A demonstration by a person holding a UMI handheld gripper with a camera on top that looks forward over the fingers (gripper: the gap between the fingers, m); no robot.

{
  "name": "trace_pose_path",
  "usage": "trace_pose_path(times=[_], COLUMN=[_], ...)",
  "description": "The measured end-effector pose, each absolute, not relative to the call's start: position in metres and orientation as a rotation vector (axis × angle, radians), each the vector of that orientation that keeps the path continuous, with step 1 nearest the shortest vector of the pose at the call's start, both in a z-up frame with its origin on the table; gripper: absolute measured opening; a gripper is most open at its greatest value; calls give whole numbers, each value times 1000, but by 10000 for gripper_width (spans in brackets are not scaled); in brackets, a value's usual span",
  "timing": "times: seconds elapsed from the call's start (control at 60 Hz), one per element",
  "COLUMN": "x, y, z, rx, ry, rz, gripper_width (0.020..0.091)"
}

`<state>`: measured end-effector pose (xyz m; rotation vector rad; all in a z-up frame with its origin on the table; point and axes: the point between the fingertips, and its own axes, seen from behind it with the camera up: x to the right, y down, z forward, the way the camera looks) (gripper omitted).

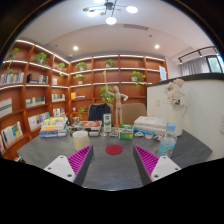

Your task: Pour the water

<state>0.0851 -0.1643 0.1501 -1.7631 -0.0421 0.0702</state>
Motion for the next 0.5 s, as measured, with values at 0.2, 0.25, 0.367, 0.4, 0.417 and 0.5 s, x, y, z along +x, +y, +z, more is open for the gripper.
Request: trace_pose_path(times=[0.2,0.25,0.367,0.4,0.417,0.5], x=[185,213,263,272,277,292], y=[-172,-170,-149,-140,-135,-111], z=[130,125,116,113,112,107], rx=[-1705,-1694,-1697,-1699,-1701,-1697], ry=[8,33,64,67,69,69], rz=[-57,-106,-187,-192,-193,-179], gripper_width=[821,826,832,833,832,831])
